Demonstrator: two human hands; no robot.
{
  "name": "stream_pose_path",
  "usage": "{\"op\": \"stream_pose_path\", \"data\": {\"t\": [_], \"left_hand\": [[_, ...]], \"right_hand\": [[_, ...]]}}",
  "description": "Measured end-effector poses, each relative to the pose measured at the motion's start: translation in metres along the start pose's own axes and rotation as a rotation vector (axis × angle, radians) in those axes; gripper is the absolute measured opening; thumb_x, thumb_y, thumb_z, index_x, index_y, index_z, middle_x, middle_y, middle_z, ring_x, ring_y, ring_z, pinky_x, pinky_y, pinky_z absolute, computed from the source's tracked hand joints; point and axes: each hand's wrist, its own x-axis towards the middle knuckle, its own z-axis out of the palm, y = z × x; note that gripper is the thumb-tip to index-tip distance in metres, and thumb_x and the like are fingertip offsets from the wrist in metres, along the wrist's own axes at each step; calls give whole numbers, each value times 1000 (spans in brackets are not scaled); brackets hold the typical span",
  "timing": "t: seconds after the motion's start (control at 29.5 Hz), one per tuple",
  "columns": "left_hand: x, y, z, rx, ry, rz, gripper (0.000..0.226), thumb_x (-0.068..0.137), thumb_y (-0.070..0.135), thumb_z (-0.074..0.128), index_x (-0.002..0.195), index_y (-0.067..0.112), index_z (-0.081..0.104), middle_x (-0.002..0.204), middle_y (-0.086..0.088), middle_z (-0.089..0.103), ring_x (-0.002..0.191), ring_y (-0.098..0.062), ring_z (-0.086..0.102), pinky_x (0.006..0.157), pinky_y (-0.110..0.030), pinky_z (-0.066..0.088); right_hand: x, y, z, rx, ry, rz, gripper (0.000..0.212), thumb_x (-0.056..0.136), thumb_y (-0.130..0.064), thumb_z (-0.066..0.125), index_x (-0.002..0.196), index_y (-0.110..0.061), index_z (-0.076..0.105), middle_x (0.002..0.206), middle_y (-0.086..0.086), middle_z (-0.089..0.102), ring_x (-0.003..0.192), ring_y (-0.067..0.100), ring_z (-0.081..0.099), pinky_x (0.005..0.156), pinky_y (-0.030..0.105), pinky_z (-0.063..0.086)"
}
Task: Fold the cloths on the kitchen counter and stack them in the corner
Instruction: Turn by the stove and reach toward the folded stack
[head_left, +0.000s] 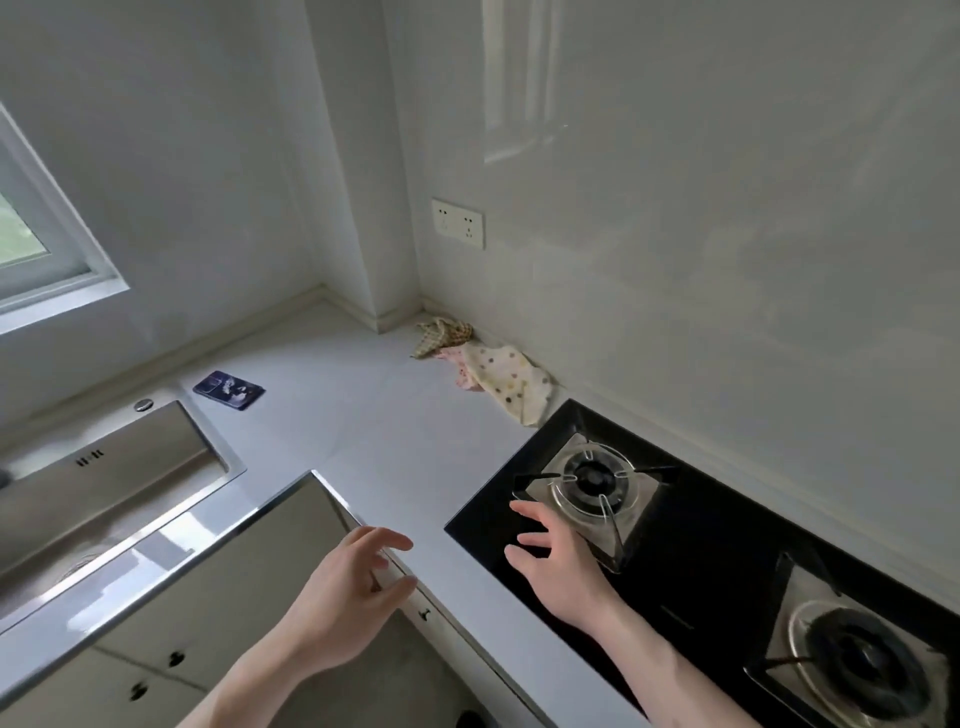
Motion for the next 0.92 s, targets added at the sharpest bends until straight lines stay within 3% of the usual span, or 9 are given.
{"op": "stream_pose_path", "data": {"t": [0.2, 0.37, 0.54, 0.71, 0.78, 0.92], "left_hand": [[69, -33, -50, 54, -2, -38, 27, 88, 46, 70, 114, 47, 61, 120, 31, 54, 110, 7, 57, 93, -26, 51], [123, -48, -51, 42, -82, -56, 22, 90, 43, 70, 110, 48, 61, 122, 29, 52, 108, 9, 57, 87, -21, 53], [208, -34, -43, 118, -223, 26, 24, 93, 44, 68, 116, 45, 59, 129, 25, 46, 111, 3, 56, 90, -20, 52], [306, -23, -33, 238, -342, 143, 27, 92, 41, 70, 118, 40, 61, 136, 14, 46, 108, -4, 57, 90, -17, 46], [350, -18, -25, 294, -388, 201, 30, 91, 40, 71, 120, 36, 62, 139, 10, 45, 112, -9, 57, 97, -21, 46], [416, -18, -4, 429, -458, 265, 42, 90, 39, 70, 129, 29, 61, 153, 1, 37, 136, -21, 46, 115, -31, 37]], "right_hand": [[91, -39, 24, -3, -21, -3, 48, 96, -26, 64, 139, -43, 48, 135, -17, 52, 116, -12, 50, 77, 11, 45], [135, -54, 21, -16, 18, 10, 48, 96, -29, 64, 138, -46, 48, 136, -18, 52, 119, -11, 50, 91, 21, 45], [156, -57, -2, -30, 87, 41, 49, 98, -27, 64, 141, -42, 47, 132, -15, 50, 118, 2, 56, 76, 10, 44], [164, -59, -16, -66, 206, 89, 47, 98, -27, 64, 141, -38, 48, 125, -20, 46, 116, 0, 56, 73, 2, 41], [171, -62, -21, -69, 263, 108, 46, 99, -27, 64, 141, -38, 49, 123, -22, 45, 120, 3, 57, 75, 1, 40], [179, -63, -20, -63, 372, 130, 44, 98, -26, 65, 137, -41, 51, 128, -28, 47, 128, 0, 51, 90, 9, 45]]}}
